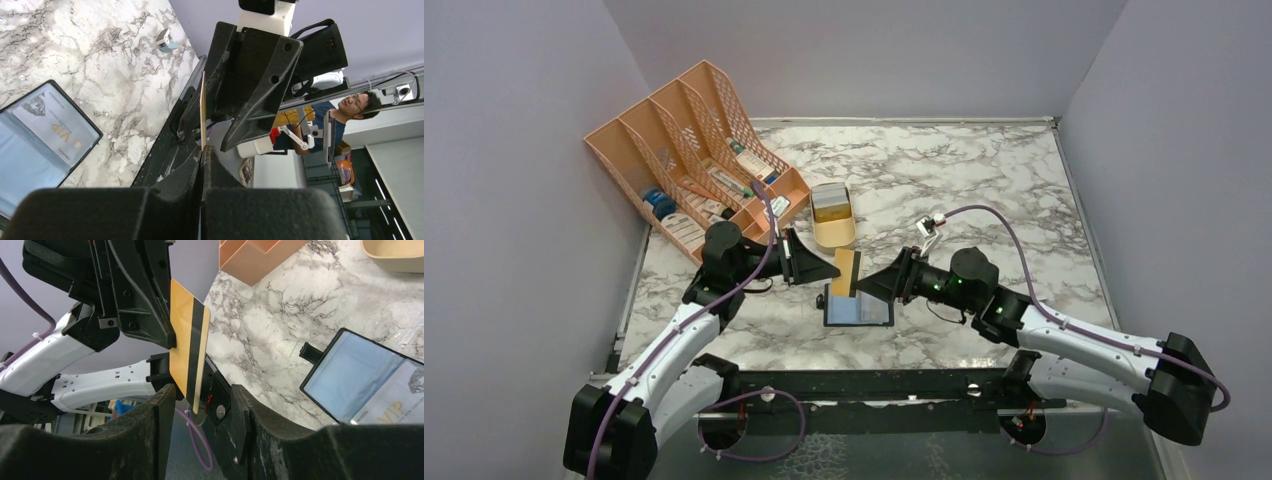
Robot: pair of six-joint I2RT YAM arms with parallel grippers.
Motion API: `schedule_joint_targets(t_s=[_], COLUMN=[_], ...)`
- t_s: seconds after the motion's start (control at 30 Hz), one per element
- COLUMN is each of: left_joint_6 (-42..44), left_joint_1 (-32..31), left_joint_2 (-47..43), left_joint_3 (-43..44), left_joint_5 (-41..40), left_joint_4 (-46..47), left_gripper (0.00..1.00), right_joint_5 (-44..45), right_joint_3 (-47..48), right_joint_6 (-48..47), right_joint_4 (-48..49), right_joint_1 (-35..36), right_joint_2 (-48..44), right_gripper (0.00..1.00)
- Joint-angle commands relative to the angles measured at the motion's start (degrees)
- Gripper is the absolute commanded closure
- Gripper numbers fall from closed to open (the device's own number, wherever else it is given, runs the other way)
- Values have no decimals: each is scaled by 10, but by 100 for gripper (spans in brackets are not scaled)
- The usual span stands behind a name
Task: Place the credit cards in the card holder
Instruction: Pick up the credit card from the storage box, then insert the credit card into the card holder.
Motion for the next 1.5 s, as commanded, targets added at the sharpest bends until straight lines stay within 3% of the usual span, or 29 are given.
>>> schedule_joint_targets(t_s=[0.0,0.13,0.27,0.47,0.53,0.77,0.87,1.1,1.47], left_joint_6=[-15,-19,-20,-16,-3,168,201,218,227], left_joint_1=[-1,-1,-1,-1,-1,-1,-1,-1,-2], left_joint_2=[-12,-9,-4,7,13,35,39,66,155], left_joint_3=[-10,-19,-27,-51,-60,-21,-12,-29,-43], left_joint_5=[24,24,15,-13,-29,-190,-263,-316,-305], left_joint_4=[30,34,35,35,25,-217,-265,-248,-186], left_gripper=[100,100,96,44,36,33,35,36,37], right_joint_5=[-27,-41,-43,-16,3,55,67,61,4], right_joint_3=[1,2,2,-14,-21,-42,-38,-21,-20], right_joint_6=[8,3,-4,-13,-19,-41,-57,-69,-70], right_joint_4=[52,74,77,57,35,-21,-35,-28,3], right_joint_1=[0,0,0,0,0,-1,-1,-4,-59], right_joint_2=[15,27,32,27,22,21,37,122,203], right_gripper=[56,71,96,99,99,99,99,99,99])
